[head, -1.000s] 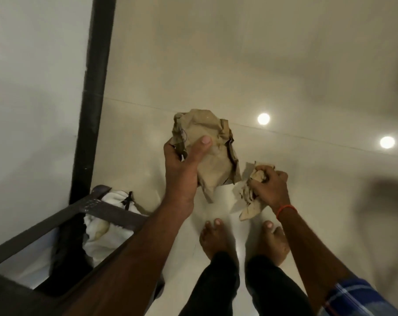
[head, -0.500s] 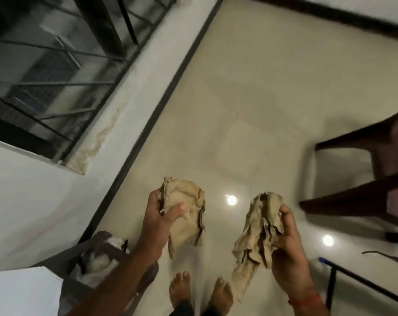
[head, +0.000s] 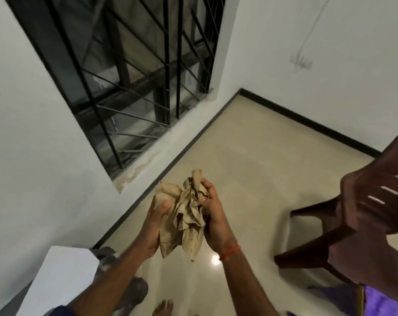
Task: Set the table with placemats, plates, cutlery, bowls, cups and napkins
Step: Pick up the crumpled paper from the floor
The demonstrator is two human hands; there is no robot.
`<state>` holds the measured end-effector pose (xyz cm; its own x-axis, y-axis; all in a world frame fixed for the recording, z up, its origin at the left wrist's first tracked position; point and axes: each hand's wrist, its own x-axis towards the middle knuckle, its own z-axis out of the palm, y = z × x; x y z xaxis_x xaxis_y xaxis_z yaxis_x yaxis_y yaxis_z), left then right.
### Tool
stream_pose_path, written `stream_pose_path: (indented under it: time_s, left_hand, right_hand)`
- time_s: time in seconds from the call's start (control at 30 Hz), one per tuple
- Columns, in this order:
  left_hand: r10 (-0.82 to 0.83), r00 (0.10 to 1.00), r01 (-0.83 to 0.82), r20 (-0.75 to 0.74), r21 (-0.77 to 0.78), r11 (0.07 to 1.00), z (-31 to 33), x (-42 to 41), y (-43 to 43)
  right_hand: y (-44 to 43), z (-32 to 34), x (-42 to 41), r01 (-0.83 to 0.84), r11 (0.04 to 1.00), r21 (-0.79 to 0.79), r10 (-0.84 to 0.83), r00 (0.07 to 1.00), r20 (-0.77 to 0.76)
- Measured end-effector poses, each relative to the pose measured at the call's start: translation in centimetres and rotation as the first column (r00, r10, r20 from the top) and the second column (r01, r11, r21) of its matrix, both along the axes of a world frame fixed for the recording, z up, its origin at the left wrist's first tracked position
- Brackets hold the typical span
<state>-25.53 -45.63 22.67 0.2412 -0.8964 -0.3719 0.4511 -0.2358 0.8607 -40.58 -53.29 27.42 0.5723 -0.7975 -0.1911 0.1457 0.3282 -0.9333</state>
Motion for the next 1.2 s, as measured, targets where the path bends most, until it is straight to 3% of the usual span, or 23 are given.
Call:
stream_pose_path:
  time_s: [0.23,0.37,0.47,0.57,0.67,0.83,0.97,1.13,1.2]
  left_hand:
    - [0.076,0.996,-0.071,0.055,-0.076,0.995,5.5,1.6,7.8]
    - [0.165,0.976,-0.146,0.143,-0.135,0.98,6.7,0.9,11.0]
    - [0.167,0.983,-0.149,0.081,-0.194,0.97,8.5,-0.2,13.7]
    - [0.317,0.945,-0.324,-0.079,-0.115,0.939,8.6,-1.6,18.7]
    - [0.39,0.892,-0.408,-0.228,-0.036,0.912,8.1,-3.0,24.5]
    - [0.546,0.796,-0.547,-0.262,0.076,0.833,6.1,-2.5,33.9]
    - [0.605,0.743,-0.599,-0.285,0.122,0.792,5.7,-2.9,39.8]
    - [0.791,0.597,-0.782,-0.137,0.122,0.611,6.0,-2.4,46.3]
    - [0.809,0.584,-0.8,-0.071,0.117,0.588,6.3,-2.0,49.2]
  right_hand:
    - [6.3,3.4,1.3,-0.217,0.976,-0.005,0.218,0.976,0.01]
    - [9.6,4.3,1.0,-0.304,0.947,0.102,0.301,0.952,0.051]
    - [11.2,4.5,0.9,-0.337,0.93,0.148,0.32,0.939,0.126]
    - [14.1,4.3,1.1,-0.471,0.874,0.118,0.45,0.877,0.166]
    - [18.6,3.6,1.2,-0.555,0.832,0.03,0.55,0.83,0.095]
    - [25.9,1.5,1.3,-0.638,0.77,0.02,0.636,0.77,0.049]
    - [29.6,1.9,2.3,-0.743,0.669,0.002,0.743,0.669,-0.005]
    - [34.0,2.2,4.2,-0.791,0.595,-0.14,0.776,0.611,-0.156]
    - [36.4,2.4,5.1,-0.798,0.578,-0.172,0.773,0.603,-0.199]
